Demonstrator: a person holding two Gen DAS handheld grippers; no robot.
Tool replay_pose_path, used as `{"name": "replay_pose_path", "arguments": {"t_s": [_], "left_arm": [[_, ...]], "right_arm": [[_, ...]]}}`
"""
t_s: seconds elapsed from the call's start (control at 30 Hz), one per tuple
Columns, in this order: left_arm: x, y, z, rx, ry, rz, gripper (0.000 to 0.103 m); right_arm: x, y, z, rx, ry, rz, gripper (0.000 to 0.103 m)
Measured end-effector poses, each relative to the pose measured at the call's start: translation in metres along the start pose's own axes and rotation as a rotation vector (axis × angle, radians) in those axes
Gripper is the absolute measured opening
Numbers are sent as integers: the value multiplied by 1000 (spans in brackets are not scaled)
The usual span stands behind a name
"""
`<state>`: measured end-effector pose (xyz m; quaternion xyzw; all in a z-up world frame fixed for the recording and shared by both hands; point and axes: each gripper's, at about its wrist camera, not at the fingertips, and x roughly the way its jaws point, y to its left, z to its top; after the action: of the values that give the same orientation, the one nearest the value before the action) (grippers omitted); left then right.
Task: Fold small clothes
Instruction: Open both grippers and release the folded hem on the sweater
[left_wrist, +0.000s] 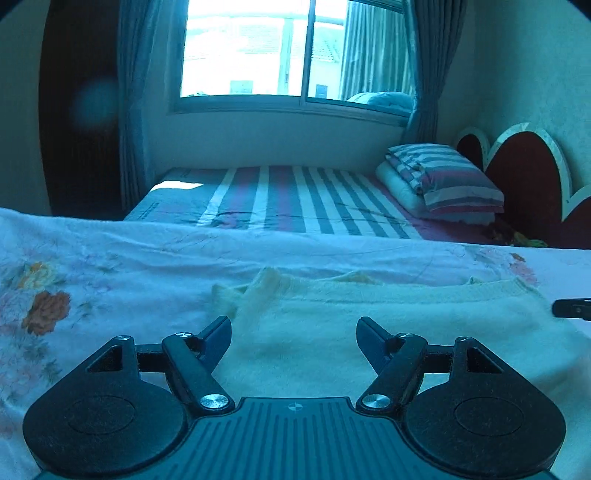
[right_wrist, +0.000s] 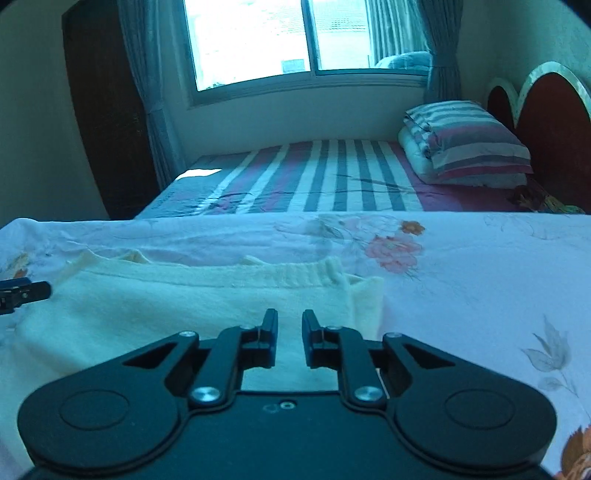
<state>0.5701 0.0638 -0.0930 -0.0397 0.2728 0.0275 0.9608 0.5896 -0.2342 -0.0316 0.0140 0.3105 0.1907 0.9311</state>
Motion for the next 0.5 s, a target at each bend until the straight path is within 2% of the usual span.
{"name": "replay_pose_path", "arguments": {"t_s": [0.07,0.13,0.23,0.3,0.4,0.5], "left_arm": [[14,-19,12,34,-5,-45,73],[36,-36,21,61,24,-72,74],[63,-39,21,56,78,-44,74],[72,-24,11,16,115,-14,73],[59,-6,1,36,96,1,73],[37,-5,1,66,69,7,73]], "right_arm": [[15,24,10,-13,0,37,17],[35,44,19,-30,14,55,20],[65,56,26,-32,83,82,18],[74,47,23,-48,116,0,18],[65,5,15,15,101,-68,16],[42,-9,17,71,69,-65,21]]}}
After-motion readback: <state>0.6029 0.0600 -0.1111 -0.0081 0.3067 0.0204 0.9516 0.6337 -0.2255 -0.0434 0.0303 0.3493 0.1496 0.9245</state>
